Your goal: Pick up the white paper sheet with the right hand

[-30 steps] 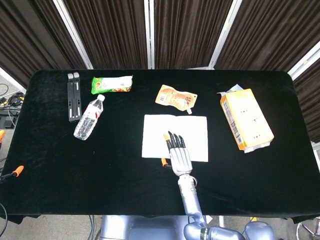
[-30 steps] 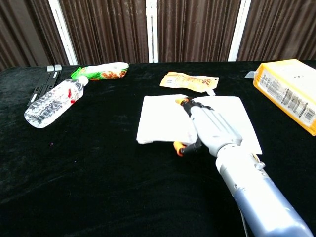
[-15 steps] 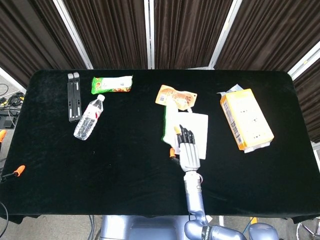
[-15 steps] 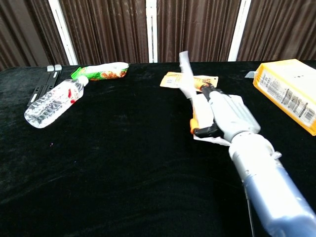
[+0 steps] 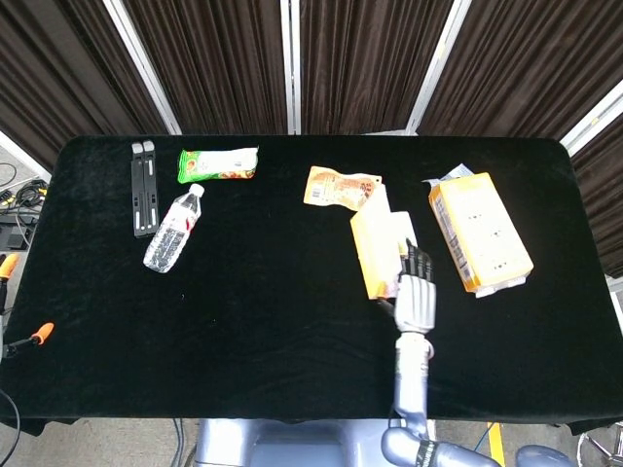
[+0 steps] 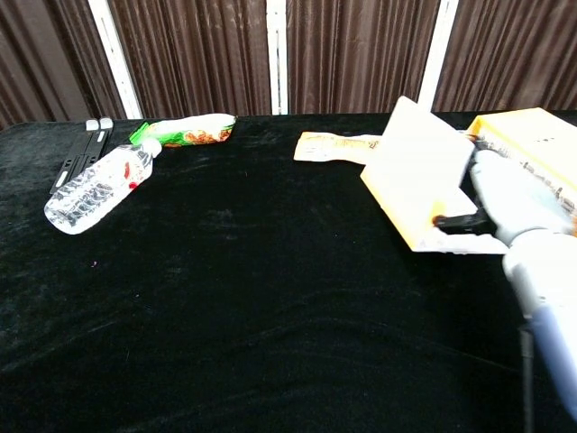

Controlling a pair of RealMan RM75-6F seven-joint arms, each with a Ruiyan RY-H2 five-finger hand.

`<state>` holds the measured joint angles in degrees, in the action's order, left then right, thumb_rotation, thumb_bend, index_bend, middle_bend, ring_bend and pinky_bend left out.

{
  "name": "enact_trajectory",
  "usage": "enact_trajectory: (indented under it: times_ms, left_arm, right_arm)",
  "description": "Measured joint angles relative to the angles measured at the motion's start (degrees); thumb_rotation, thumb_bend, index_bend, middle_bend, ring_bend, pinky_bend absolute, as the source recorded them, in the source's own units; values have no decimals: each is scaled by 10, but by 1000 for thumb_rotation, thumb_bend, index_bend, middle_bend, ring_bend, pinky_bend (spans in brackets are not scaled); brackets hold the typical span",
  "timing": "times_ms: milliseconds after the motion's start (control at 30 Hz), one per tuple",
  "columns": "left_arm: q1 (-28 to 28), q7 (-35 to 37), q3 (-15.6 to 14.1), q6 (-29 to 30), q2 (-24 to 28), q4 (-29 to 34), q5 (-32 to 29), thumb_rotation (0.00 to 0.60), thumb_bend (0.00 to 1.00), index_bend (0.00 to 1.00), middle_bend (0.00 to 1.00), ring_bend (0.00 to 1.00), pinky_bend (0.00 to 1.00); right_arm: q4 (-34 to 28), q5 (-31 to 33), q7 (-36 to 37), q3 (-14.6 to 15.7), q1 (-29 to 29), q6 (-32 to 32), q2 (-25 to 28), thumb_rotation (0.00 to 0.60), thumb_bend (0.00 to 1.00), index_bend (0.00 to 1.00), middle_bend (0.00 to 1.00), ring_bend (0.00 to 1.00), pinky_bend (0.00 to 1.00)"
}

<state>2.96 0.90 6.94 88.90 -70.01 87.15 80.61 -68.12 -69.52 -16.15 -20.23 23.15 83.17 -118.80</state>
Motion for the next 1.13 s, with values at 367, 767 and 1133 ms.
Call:
enact_trajectory:
  times_ms: [367,767,1133]
  left_arm:
    - [-3,-14,-6,17,0,11,21,600,128,0,0,0,0]
    - [3,-36,-10,14,-14,-1,30,600,129,0,0,0,0]
    - [7,-78,-15,29,-50,-32,51,600,119,0,0,0,0]
  right_arm:
    - [-69,-11,33,10,-55,40,88,600,407,0,0,0,0]
    - [-146,-71,52,53,-95,41,260,600,106,0,0,0,0]
    - [-151,-180,98,166,-153,35,442,600,57,0,0,0,0]
